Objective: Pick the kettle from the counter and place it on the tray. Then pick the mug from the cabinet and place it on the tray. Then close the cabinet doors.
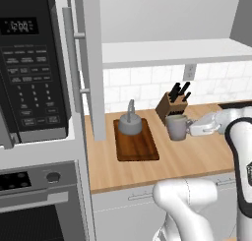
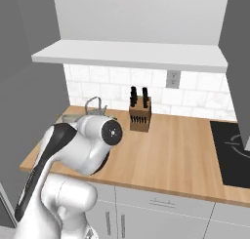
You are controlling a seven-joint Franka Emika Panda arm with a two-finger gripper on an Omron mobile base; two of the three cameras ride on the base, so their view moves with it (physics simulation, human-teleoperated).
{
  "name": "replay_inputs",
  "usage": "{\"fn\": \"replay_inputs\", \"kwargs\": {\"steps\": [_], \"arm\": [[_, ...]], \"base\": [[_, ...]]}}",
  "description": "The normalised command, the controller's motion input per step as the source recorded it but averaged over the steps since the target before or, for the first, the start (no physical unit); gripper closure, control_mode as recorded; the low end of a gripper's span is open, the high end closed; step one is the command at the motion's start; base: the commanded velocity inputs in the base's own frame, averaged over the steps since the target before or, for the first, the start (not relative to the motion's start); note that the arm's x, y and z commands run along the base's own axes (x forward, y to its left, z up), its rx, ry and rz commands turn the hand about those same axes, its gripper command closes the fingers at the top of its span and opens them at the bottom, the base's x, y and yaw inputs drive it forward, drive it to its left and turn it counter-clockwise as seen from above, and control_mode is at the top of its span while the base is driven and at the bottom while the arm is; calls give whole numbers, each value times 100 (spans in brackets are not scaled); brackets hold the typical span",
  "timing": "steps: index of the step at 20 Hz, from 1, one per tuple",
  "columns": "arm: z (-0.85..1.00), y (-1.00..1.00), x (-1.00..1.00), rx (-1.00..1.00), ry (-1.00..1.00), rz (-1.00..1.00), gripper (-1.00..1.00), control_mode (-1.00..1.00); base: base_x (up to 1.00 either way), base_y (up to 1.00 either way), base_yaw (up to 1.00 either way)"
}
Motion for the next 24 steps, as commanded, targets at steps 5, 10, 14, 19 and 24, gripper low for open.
{"fn": "replay_inputs", "kwargs": {"steps": [5, 10, 14, 19, 24], "arm": [[-54, 21, 51, 10, 3, 21, 100, -100], [-35, 19, 61, 14, 0, 21, 100, -100], [-33, 12, 48, 8, 0, 20, 100, -100], [-24, 1, 49, 5, 0, 16, 100, -100], [-15, 0, 38, 1, 0, 17, 100, -100]], "base": [[0, 0, 0], [0, 0, 0], [0, 0, 0], [0, 0, 0], [0, 0, 0]]}}
